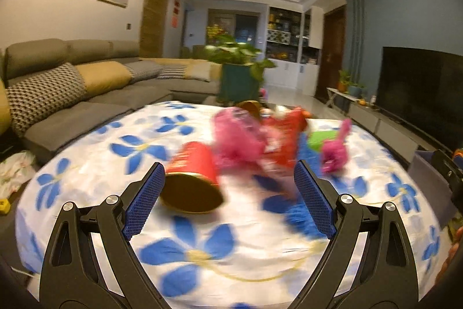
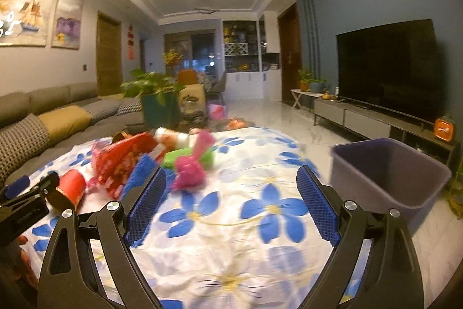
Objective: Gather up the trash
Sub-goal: 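Move both tools back over the trash on the table, then grasp the red paper cup with the left tool while the right tool grasps the red snack bag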
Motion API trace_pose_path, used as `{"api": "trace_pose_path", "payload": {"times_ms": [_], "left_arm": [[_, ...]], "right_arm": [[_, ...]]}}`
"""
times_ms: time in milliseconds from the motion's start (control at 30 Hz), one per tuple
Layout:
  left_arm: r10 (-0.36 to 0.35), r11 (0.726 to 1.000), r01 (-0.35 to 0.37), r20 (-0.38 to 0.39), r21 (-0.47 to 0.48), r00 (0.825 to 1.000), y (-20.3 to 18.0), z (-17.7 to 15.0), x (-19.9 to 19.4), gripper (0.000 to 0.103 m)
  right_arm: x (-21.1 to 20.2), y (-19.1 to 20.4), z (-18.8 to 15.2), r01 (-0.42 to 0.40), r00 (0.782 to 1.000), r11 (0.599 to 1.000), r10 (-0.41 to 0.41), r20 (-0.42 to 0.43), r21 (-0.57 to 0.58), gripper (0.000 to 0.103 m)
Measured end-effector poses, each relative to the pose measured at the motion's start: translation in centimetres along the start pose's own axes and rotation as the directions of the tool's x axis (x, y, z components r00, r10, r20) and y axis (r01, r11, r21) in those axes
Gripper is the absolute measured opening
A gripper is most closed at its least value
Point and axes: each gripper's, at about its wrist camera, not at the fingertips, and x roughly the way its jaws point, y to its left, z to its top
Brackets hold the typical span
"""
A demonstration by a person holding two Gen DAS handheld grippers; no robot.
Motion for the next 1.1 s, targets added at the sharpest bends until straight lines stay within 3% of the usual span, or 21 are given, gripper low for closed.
{"api": "trace_pose_path", "payload": {"times_ms": [300, 400, 700, 900, 1100], "left_arm": [[0.039, 0.997, -0.042, -0.034, -0.064, 0.999, 5.9, -1.0, 1.0, 0.089], [0.052, 0.997, -0.055, -0.045, -0.061, 0.998, 6.5, -1.3, 1.5, 0.089], [0.069, 0.997, -0.072, -0.098, -0.022, 0.993, 6.9, -1.1, 3.8, 0.076], [0.040, 0.999, -0.043, -0.143, -0.019, 0.989, 7.1, -1.0, 5.3, 0.056], [-0.014, 0.999, 0.004, -0.177, -0.053, 0.984, 7.7, -0.7, 6.6, 0.021]], "right_arm": [[2.3, 4.8, -1.1, -0.084, 0.996, 0.996, 0.082, -0.041, -0.041, 0.088], [2.9, 6.1, -1.2, -0.109, 0.993, 0.993, 0.106, -0.052, -0.050, 0.088], [4.7, 9.7, -1.0, -0.171, 0.984, 0.982, 0.166, -0.065, -0.085, 0.087], [6.4, 12.3, -0.8, -0.209, 0.976, 0.973, 0.200, -0.087, -0.100, 0.083], [8.5, 14.3, -0.8, -0.237, 0.966, 0.964, 0.220, -0.136, -0.118, 0.072]]}}
